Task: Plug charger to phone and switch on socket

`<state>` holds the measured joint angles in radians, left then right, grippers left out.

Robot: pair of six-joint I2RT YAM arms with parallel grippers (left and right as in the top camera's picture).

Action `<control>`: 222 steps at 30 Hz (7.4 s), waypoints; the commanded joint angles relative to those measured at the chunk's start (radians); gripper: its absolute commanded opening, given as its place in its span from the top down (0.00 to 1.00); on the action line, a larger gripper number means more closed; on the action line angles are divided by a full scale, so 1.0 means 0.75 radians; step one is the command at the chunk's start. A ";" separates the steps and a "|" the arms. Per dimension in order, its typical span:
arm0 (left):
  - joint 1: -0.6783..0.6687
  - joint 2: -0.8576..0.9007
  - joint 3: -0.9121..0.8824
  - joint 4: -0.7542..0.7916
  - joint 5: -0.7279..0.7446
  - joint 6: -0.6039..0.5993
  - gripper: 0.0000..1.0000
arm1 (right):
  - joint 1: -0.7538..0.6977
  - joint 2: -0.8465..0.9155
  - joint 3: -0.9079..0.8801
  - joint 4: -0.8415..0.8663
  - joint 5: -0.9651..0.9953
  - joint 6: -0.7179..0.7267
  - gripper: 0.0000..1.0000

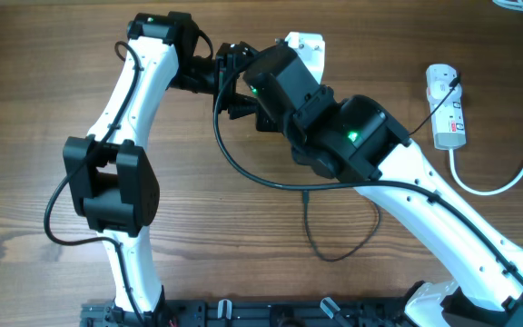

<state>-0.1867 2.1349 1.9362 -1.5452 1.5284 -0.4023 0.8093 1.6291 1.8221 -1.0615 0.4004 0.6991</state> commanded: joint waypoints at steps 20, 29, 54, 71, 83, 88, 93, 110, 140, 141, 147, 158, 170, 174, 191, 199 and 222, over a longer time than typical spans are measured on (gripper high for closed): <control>0.008 -0.052 0.005 -0.006 0.064 -0.003 0.00 | -0.022 0.019 0.034 -0.002 -0.078 0.506 0.96; 0.008 -0.052 0.005 0.040 0.065 -0.009 0.00 | -0.025 0.019 0.034 0.006 -0.129 0.567 0.96; 0.008 -0.052 0.005 0.050 0.064 -0.069 0.50 | -0.025 0.018 0.034 0.039 0.002 1.830 0.96; 0.008 -0.052 0.005 0.008 0.065 -0.119 0.68 | -0.025 -0.015 0.034 0.044 -0.010 1.830 0.96; 0.008 -0.052 0.005 -0.002 0.065 -0.119 0.96 | -0.025 -0.015 0.034 0.018 -0.025 1.825 0.67; 0.008 -0.052 0.005 0.044 0.062 -0.118 0.96 | -0.025 -0.061 0.034 -0.063 0.127 1.581 0.15; 0.045 -0.052 0.005 0.338 -0.420 -0.118 0.96 | -0.122 -0.163 0.034 -0.093 -0.049 0.488 0.00; 0.064 -0.051 0.004 0.365 -1.506 -0.179 0.96 | -0.216 -0.125 -0.718 -0.130 -0.545 0.017 0.24; 0.057 -0.051 0.004 0.365 -1.506 -0.179 0.96 | -0.163 0.343 -1.045 0.331 -0.555 0.079 0.66; 0.057 -0.051 0.004 0.365 -1.506 -0.179 0.96 | -0.163 0.344 -1.045 0.331 -0.553 0.076 0.69; 0.057 -0.051 0.004 0.364 -1.506 -0.179 0.96 | -0.163 0.344 -1.045 0.336 -0.510 0.064 0.73; 0.057 -0.051 0.004 0.360 -1.506 -0.179 0.96 | -0.163 0.345 -1.045 0.335 -0.507 0.050 0.80; 0.057 -0.051 0.004 0.360 -1.506 -0.179 0.96 | -0.163 0.345 -1.045 0.312 -0.506 0.046 0.83; 0.057 -0.051 0.004 0.360 -1.503 -0.179 0.96 | -0.163 0.345 -1.045 0.313 -0.506 0.045 0.91; -0.045 -0.051 0.004 0.612 -0.487 0.428 0.96 | -0.163 -0.235 -0.803 0.067 -0.702 -0.133 0.96; -0.195 -0.051 0.004 0.664 -0.419 0.497 0.96 | -0.164 -0.360 -0.800 0.126 -0.675 -0.054 0.96; -0.104 -0.054 0.004 0.759 -0.423 0.402 0.96 | -0.196 -0.360 -0.684 0.282 -0.655 -0.098 0.96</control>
<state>-0.2718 2.1288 1.9343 -0.9855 1.1694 -0.1074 0.6815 1.3735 1.2865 -0.8616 -0.0681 0.6491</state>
